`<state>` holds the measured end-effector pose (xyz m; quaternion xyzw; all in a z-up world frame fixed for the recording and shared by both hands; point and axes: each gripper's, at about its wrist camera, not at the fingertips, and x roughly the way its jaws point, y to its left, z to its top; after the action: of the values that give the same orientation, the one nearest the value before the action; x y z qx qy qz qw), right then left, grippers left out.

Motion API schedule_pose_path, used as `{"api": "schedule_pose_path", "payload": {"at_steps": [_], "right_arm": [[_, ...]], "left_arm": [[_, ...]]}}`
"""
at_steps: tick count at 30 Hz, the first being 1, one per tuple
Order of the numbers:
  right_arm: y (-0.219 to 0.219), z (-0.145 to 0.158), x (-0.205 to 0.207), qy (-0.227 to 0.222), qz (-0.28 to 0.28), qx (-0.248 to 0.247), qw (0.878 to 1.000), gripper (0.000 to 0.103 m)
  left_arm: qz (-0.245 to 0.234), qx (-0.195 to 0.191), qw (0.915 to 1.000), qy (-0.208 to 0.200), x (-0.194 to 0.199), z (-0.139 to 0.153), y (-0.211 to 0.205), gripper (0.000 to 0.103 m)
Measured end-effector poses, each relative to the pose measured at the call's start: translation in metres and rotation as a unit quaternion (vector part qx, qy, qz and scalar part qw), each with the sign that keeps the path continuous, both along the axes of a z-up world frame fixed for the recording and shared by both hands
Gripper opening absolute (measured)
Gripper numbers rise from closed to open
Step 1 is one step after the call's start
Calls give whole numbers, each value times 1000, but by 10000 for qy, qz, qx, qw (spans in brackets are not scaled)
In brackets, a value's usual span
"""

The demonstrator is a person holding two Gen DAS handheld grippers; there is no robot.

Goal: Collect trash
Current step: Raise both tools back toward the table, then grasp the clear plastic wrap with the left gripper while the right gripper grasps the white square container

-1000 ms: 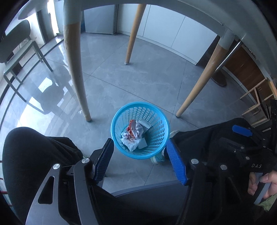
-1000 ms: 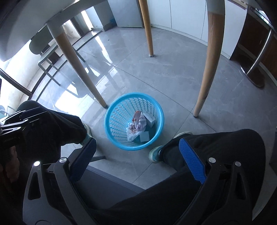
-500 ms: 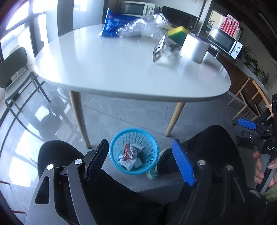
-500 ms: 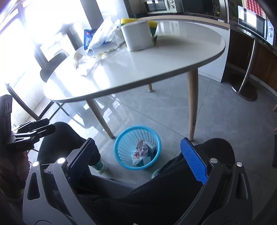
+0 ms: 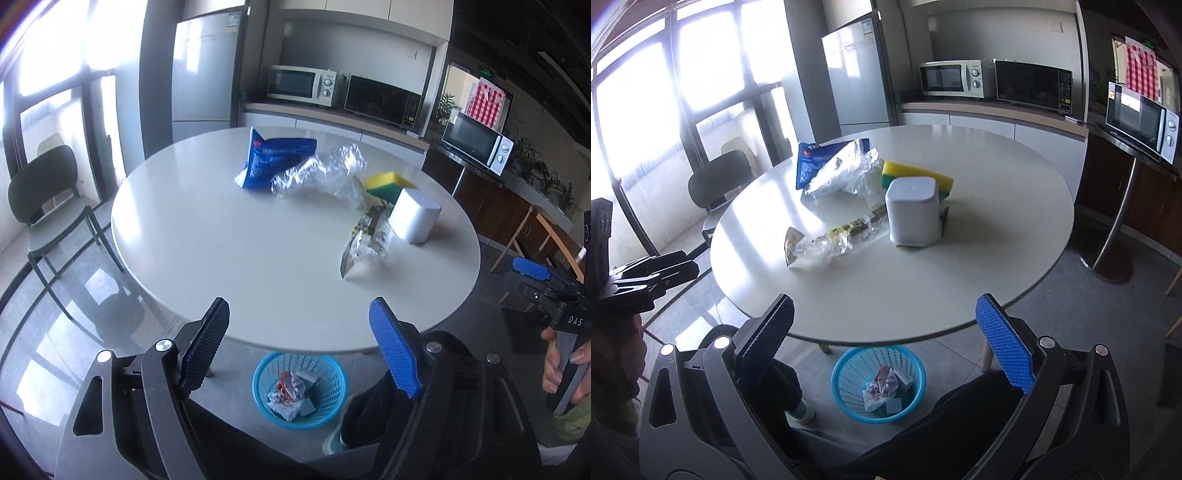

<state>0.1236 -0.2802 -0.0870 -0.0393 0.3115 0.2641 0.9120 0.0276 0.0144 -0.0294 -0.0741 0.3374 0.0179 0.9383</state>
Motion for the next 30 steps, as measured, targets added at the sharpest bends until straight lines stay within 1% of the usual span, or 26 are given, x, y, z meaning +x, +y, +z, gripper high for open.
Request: {"api": "schedule_pose_path", "payload": {"at_steps": [4, 8, 11, 14, 18, 26, 30], "right_arm": [[9, 12, 10, -111, 4, 36, 9999, 94], [15, 17, 22, -161, -19, 86, 9998, 94], [19, 19, 34, -174, -60, 90, 9998, 94], [21, 16, 47, -138, -113, 65, 9998, 94], [26, 11, 68, -34, -136, 21, 9999, 94], [39, -4, 110, 173, -204, -35, 9996, 94], [47, -9, 123, 256, -165, -54, 9995, 94]], "left_arm": [[38, 86, 9998, -160, 7, 17, 2, 78], [23, 223, 9996, -192, 18, 27, 6, 78], [-7, 333, 9991, -247, 33, 33, 7, 78], [-57, 327, 9991, -259, 48, 37, 10, 78], [-228, 415, 9987, -195, 77, 32, 7, 79], [-499, 949, 9941, 138, 143, 16, 1, 80], [-622, 1029, 9922, 335, 166, 8, 3, 80]]}}
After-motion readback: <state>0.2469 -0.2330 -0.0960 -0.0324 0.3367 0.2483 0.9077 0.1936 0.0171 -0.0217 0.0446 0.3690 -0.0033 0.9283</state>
